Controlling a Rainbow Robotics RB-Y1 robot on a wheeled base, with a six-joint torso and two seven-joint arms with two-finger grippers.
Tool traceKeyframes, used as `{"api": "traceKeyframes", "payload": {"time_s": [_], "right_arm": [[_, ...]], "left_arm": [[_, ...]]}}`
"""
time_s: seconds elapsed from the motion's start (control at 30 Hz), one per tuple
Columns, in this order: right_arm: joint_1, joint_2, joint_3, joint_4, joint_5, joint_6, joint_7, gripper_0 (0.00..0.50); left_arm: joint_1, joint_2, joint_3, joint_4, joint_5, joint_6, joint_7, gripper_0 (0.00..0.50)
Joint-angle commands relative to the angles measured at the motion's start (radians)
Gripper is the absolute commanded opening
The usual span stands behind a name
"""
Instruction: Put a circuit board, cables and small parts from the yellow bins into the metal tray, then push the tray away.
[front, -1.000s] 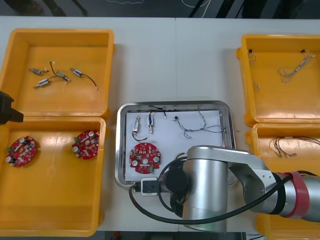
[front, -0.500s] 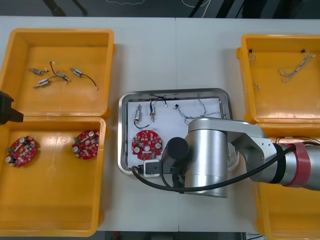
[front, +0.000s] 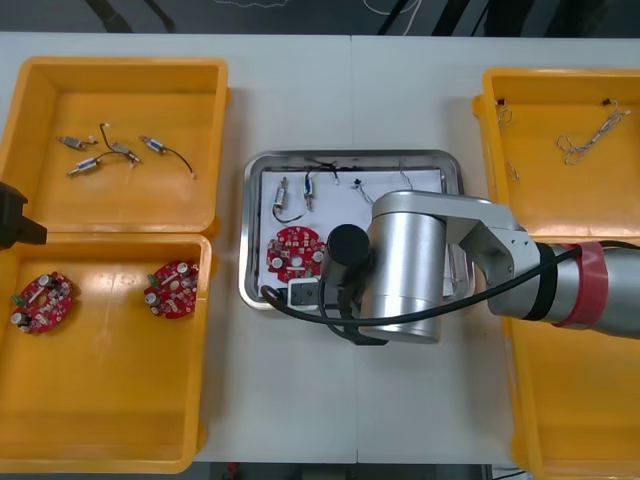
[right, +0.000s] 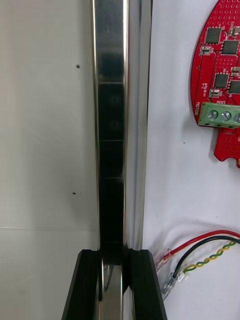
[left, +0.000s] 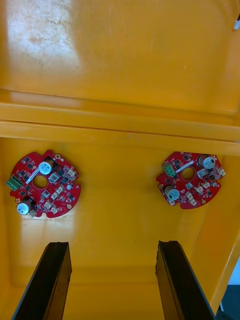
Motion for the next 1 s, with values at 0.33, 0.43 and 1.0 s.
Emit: {"api": "traceKeyframes", "payload": {"time_s": [0.33,0.43,1.0], "right_arm": [[-0.156,-0.015,0.012,0.139,-0.119,-0.068,0.091,0.0],[-0.184,-0.015,0.012,0.183,-0.142,-0.084,0.109,0.0],[-0.264,-0.01,0.01,0.378,-0.205,-0.179,0.355,0.0]], "left_arm": [[0.019,0.047,0.028,-0.028,0.0,0.007,-0.072,0.5],[0.019,0.047,0.028,-0.028,0.0,0.007,-0.072,0.5],[0.019,0.047,0.028,-0.028,0.0,0.007,-0.072,0.5]]}}
